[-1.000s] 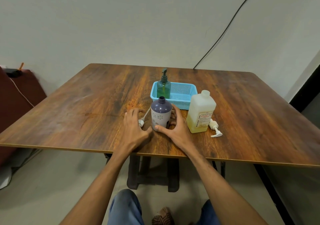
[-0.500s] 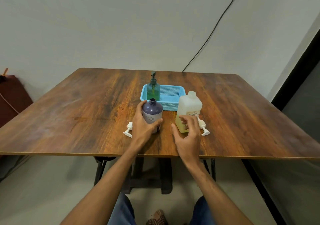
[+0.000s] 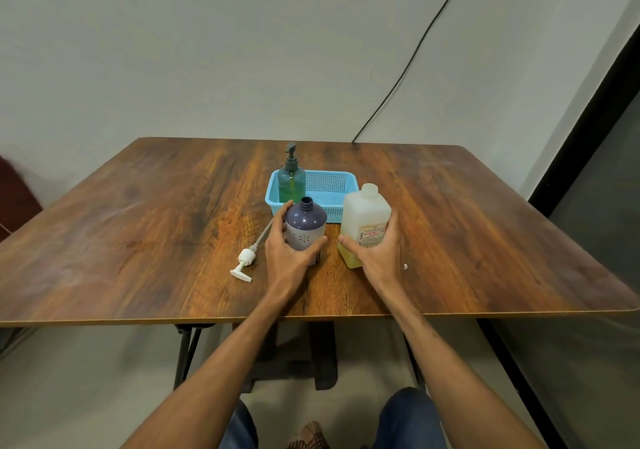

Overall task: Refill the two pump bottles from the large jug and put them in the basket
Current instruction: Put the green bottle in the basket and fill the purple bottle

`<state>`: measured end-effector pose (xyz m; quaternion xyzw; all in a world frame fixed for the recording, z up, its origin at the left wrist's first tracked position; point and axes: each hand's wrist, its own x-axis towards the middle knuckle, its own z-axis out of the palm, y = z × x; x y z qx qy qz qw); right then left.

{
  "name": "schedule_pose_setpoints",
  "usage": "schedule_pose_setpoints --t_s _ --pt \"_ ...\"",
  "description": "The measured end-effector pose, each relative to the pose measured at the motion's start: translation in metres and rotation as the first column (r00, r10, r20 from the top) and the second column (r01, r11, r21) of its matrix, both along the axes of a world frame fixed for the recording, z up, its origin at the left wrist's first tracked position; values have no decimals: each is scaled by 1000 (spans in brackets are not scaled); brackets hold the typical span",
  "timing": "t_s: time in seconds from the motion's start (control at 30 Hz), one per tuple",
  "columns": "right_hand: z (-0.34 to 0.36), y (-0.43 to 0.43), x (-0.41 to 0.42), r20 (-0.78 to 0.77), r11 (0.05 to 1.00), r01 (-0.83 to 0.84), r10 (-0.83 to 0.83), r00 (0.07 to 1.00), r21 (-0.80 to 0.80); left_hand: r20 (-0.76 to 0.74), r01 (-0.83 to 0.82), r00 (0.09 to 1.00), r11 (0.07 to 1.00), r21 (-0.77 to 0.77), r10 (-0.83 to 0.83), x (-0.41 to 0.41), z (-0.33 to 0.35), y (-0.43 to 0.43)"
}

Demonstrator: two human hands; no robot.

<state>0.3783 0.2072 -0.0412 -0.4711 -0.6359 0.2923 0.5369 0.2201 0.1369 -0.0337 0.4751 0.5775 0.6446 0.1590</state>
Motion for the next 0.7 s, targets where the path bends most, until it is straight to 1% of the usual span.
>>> schedule_pose_setpoints --t_s 0.13,0.33,0.5,0.6,0.7 --pt "9 8 6 67 1000 -24 23 997 1 15 -32 999 999 21 32 -2 -3 1" --pt "34 10 8 336 992 -81 43 941 98 4 -46 999 998 48 45 -6 -6 3" --pt "56 12 6 565 984 -88 -13 825 152 14 -47 999 998 44 47 -7 -7 2" --pt "65 11 2 660 979 -89 -57 749 186 21 -53 998 997 51 52 -6 -6 2" --pt "73 11 0 721 966 -98 -108 685 239 23 -55 998 997 53 54 -6 -5 1"
